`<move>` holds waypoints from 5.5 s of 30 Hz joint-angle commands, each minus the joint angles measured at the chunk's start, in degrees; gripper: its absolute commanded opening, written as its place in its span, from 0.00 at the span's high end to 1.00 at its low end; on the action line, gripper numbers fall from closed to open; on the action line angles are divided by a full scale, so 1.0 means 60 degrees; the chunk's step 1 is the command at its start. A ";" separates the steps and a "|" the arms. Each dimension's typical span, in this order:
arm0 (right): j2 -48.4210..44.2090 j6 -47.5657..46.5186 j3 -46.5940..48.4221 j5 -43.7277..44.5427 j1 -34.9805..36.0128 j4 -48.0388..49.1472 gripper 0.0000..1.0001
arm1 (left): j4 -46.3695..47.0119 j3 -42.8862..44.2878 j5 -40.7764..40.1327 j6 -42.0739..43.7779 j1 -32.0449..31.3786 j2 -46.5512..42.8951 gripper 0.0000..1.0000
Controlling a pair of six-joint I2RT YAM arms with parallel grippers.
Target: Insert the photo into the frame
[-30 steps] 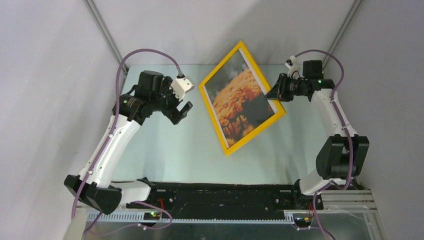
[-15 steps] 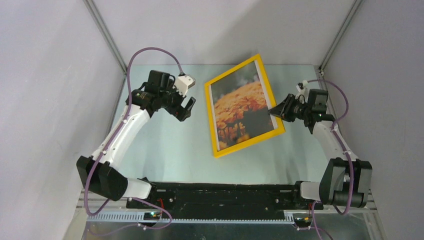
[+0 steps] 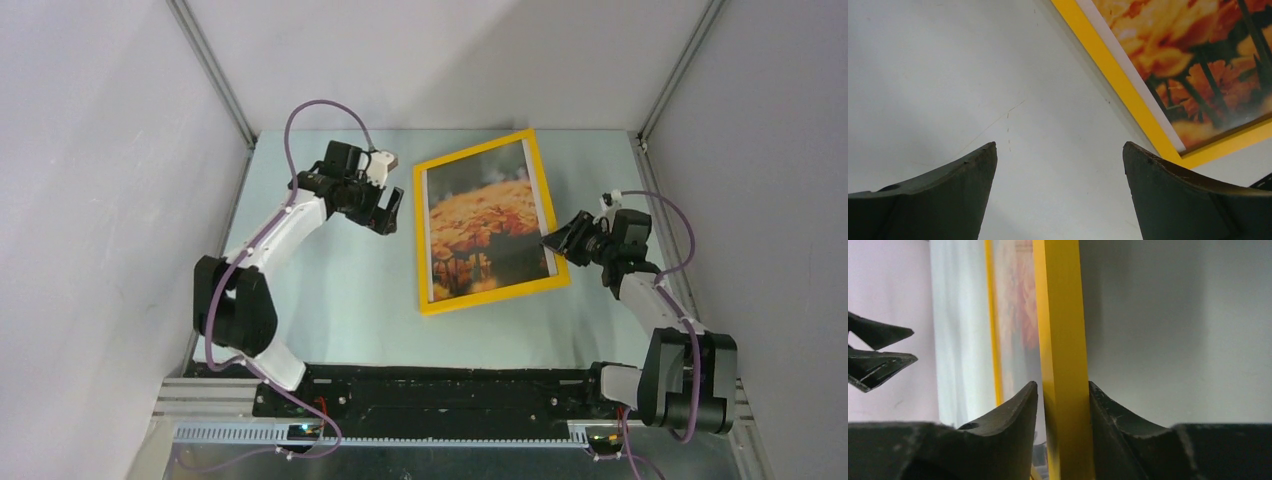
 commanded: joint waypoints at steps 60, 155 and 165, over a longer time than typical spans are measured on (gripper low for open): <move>0.2948 -0.0947 -0.0107 0.0599 0.0595 0.1363 0.22 | 0.1821 0.0713 0.3395 -0.3831 0.0106 0.4250 0.00; -0.7229 -0.4829 0.0406 0.1325 -0.3021 -0.3802 0.01 | 0.3189 -0.5797 -0.2454 -0.1793 0.2470 -0.9275 0.00; -0.7956 -0.4477 0.0298 0.0574 -0.3590 -0.3949 0.00 | 0.4367 -0.6870 -0.2805 -0.1738 0.2467 -0.9812 0.00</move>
